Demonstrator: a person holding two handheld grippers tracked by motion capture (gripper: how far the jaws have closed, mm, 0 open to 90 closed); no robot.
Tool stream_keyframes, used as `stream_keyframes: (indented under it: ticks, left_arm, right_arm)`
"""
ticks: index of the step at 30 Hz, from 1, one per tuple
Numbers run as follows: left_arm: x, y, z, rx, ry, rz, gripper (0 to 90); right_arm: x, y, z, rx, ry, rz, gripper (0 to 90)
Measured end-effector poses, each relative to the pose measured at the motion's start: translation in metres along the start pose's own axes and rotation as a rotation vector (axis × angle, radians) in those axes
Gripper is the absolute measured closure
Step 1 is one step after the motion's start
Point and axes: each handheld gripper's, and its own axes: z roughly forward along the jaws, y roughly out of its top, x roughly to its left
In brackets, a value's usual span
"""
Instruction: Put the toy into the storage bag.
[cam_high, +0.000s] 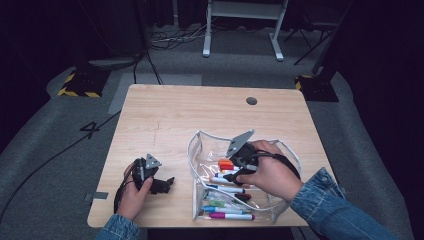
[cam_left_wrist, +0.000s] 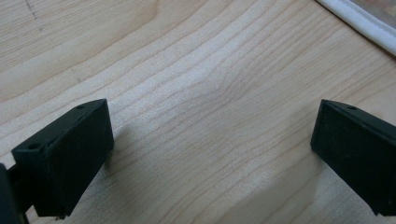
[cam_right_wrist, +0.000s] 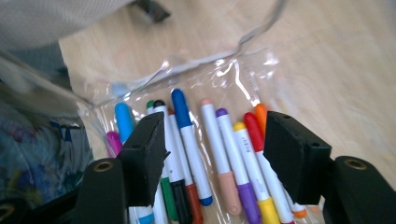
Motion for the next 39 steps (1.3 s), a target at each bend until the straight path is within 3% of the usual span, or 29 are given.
stream_keyframes:
  ticks: [8, 13, 14, 15, 20, 26, 31, 32, 36, 39]
  left_arm:
    - [0.000, 0.000, 0.000, 0.000, 0.000, 0.000, 0.0]
    - [0.000, -0.001, -0.001, 0.004, -0.004, -0.008, 0.0]
    - [0.001, -0.001, -0.002, 0.019, -0.021, -0.005, 0.0]
    - [0.002, -0.002, -0.001, 0.000, -0.010, -0.003, 0.0]
    - [0.005, -0.006, -0.005, -0.001, 0.000, -0.009, 0.0]
    - [0.008, -0.011, -0.010, 0.013, -0.008, -0.016, 0.0]
    - [0.009, -0.013, -0.011, 0.000, 0.000, -0.016, 0.0]
    - [0.010, -0.012, -0.012, 0.014, -0.014, -0.017, 0.0]
    - [0.010, -0.013, -0.012, 0.014, -0.009, -0.018, 0.0]
    - [0.010, -0.012, -0.012, 0.009, -0.004, -0.009, 0.0]
  right_arm:
    - [-0.024, -0.025, -0.049, -0.135, -0.055, 0.135, 39.0]
    - [-0.039, -0.048, -0.077, -0.192, -0.101, 0.215, 38.0]
    - [-0.042, -0.053, -0.081, -0.203, -0.113, 0.231, 37.9]
    - [-0.046, -0.059, -0.086, -0.212, -0.122, 0.248, 37.8]
    - [-0.060, -0.085, -0.103, -0.248, -0.165, 0.320, 37.1]
    - [-0.069, -0.113, -0.114, -0.287, -0.189, 0.393, 36.8]
    - [-0.074, -0.137, -0.113, -0.306, -0.195, 0.452, 36.5]
    - [-0.074, -0.142, -0.112, -0.315, -0.194, 0.466, 35.3]
    - [-0.077, -0.163, -0.108, -0.388, -0.157, 0.550, 32.7]
    - [-0.077, -0.177, -0.107, -0.460, -0.129, 0.577, 36.2]
